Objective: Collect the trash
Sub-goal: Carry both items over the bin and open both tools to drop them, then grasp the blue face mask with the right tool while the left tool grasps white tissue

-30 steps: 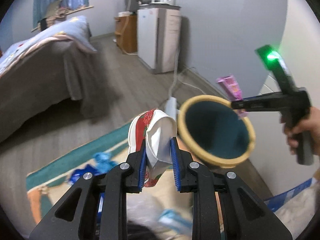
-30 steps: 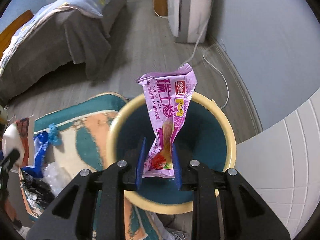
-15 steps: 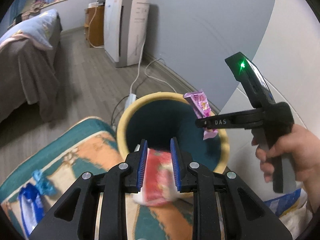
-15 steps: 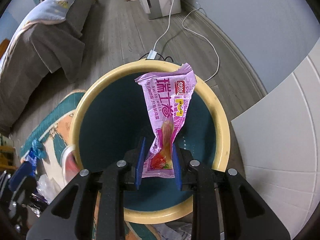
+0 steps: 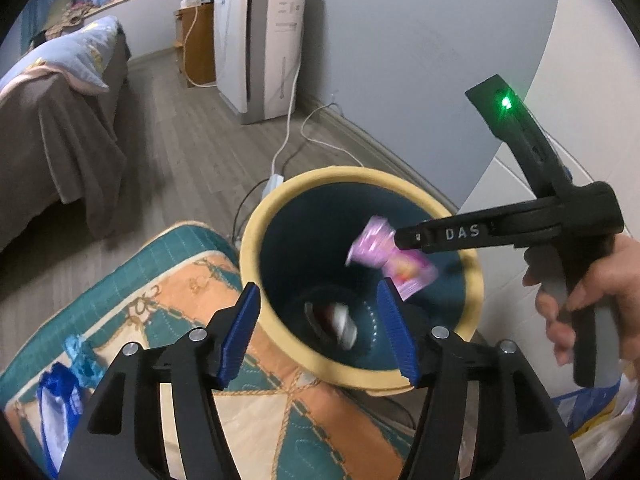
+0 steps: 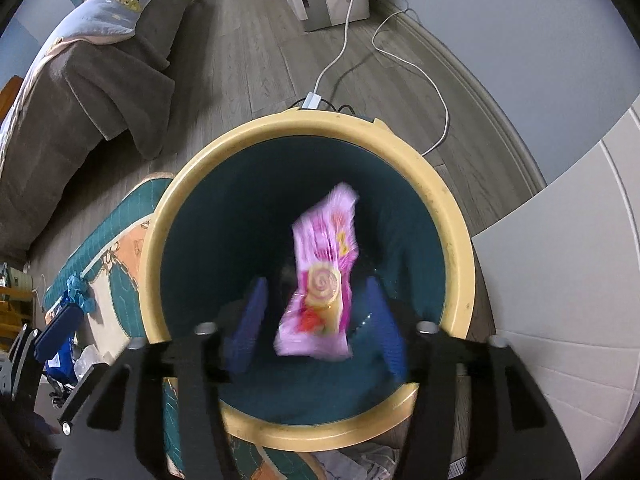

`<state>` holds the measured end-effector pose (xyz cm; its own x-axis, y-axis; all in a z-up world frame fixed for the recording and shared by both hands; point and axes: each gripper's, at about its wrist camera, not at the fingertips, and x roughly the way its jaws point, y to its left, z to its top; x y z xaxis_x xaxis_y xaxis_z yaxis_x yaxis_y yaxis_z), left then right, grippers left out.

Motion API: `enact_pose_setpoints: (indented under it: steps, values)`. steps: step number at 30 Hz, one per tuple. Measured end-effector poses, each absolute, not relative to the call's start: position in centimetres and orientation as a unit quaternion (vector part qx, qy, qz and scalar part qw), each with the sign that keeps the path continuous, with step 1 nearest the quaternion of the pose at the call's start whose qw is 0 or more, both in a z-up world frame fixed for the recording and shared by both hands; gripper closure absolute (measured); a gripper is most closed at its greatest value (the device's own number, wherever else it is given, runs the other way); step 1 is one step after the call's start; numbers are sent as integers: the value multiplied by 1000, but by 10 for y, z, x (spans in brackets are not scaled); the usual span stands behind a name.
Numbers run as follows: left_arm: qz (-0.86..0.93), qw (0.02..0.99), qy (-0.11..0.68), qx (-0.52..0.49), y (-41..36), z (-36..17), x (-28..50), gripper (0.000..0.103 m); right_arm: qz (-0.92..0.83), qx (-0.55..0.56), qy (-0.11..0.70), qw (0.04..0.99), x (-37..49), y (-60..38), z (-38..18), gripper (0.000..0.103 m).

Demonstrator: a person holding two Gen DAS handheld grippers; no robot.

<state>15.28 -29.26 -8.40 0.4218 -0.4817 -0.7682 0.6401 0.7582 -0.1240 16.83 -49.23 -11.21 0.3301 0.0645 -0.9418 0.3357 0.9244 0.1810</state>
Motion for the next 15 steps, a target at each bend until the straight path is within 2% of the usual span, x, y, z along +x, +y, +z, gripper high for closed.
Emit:
enact_pose_setpoints:
  steps: [1, 2, 4, 6, 15]
  values:
    - [-331, 839, 422, 95, -290, -84, 153, 34, -88, 172, 570, 799, 168, -492, -110, 30]
    - [-327, 840, 422, 95, -288, -84, 152, 25, -90, 170, 568, 801, 168, -491, -108, 24]
    - [-314, 848, 415, 97, -279, -77, 150, 20, -92, 166, 560, 806, 167, -489, -102, 16]
    - [-296, 857, 410, 99, -268, -69, 148, 11, -95, 159, 556, 811, 166, -486, -97, 11]
    - [-242, 878, 402, 94, -197, -26, 126, 7, -91, 139, 509, 845, 149, -446, -46, 6]
